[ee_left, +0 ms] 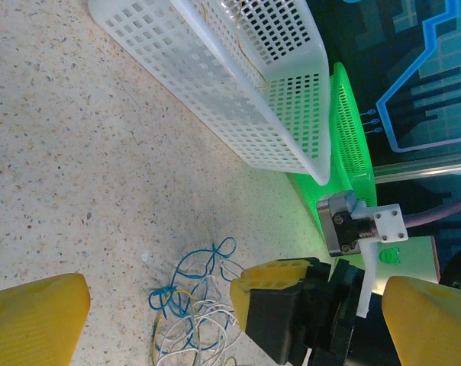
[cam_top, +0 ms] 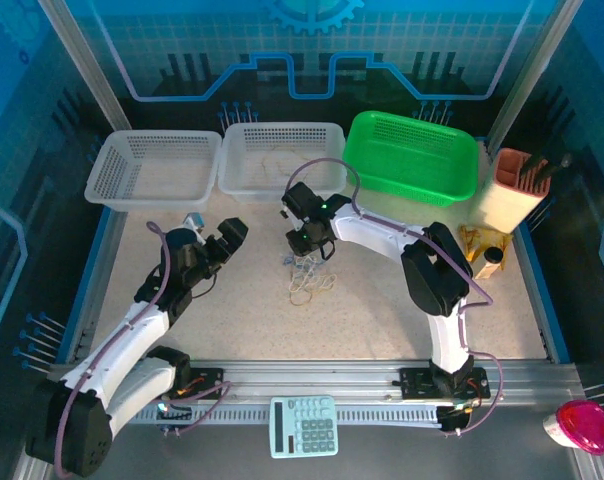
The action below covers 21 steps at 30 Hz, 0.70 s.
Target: Untangle the cables
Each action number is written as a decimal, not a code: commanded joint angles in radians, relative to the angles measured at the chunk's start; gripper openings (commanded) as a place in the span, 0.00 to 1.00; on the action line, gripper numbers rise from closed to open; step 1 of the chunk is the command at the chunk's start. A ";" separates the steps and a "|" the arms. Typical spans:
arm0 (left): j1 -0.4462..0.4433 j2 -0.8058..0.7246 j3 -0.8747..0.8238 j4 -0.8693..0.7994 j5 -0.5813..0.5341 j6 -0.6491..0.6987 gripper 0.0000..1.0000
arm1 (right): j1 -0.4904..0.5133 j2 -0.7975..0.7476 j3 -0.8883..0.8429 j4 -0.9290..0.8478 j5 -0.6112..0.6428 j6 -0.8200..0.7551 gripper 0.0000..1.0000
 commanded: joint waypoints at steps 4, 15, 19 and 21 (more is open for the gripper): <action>-0.003 0.015 0.013 0.009 0.049 0.007 0.99 | 0.011 -0.103 -0.050 0.030 0.020 -0.001 0.00; -0.012 0.101 0.088 0.035 0.167 0.048 0.99 | -0.021 -0.460 -0.349 0.360 -0.124 0.050 0.00; -0.019 0.131 0.113 0.060 0.209 0.034 0.99 | -0.057 -0.541 -0.449 0.510 -0.260 0.094 0.00; -0.022 0.147 0.116 0.100 0.236 -0.003 0.99 | -0.070 -0.568 -0.486 0.572 -0.309 0.100 0.00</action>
